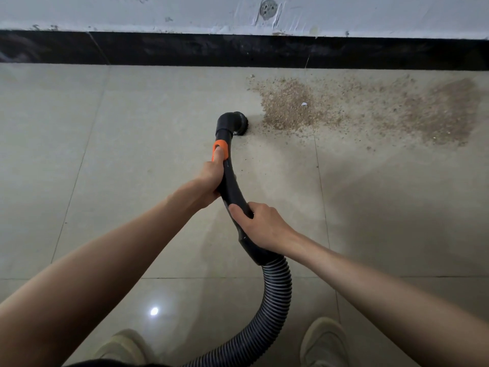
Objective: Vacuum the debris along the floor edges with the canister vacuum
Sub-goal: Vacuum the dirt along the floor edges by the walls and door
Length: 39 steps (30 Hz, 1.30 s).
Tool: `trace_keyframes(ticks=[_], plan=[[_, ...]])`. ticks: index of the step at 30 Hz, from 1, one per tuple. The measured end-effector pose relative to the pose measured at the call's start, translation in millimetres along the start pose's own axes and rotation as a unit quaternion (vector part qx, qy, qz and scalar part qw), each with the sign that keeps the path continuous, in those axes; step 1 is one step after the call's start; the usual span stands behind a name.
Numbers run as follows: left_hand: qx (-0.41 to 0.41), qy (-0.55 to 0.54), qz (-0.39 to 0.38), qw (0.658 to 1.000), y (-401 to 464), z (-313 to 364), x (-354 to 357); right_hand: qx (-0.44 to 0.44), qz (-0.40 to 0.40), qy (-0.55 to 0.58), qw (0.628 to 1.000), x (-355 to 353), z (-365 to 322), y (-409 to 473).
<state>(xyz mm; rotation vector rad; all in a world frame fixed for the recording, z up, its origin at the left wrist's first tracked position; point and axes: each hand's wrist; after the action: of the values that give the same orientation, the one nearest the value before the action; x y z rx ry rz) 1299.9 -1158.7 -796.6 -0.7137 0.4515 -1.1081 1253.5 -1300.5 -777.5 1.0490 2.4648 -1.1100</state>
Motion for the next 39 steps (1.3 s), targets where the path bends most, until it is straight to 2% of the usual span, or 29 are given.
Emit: trace_keyframes(ticks=[10, 16, 23, 39], plan=[[-0.005, 0.059, -0.047, 0.997, 7.3, 7.0, 34.9, 0.036, 0.06, 0.053, 0.996, -6.5, 20.4, 0.2], [0.009, 0.05, -0.024, 0.998, 13.3, 20.1, 26.8, 0.022, 0.057, 0.044, 0.997, -10.4, 7.1, 14.9], [0.019, 0.022, 0.017, 0.999, 14.5, 18.7, -13.8, -0.018, 0.0, 0.04, 0.999, -1.1, -12.7, 27.1], [0.041, -0.015, 0.066, 0.997, 1.6, 8.2, -40.0, -0.045, 0.005, -0.019, 0.999, 14.7, -22.6, 21.5]])
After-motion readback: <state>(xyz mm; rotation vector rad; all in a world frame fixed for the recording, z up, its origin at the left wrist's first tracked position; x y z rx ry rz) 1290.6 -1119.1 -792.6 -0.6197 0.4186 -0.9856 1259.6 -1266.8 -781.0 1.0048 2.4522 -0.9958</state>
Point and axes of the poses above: each hand's wrist, its own y-axis towards the middle knuckle, its own x-axis out of the palm, z = x × y, and after that the axes turned 3 degrees about -y, right-handed
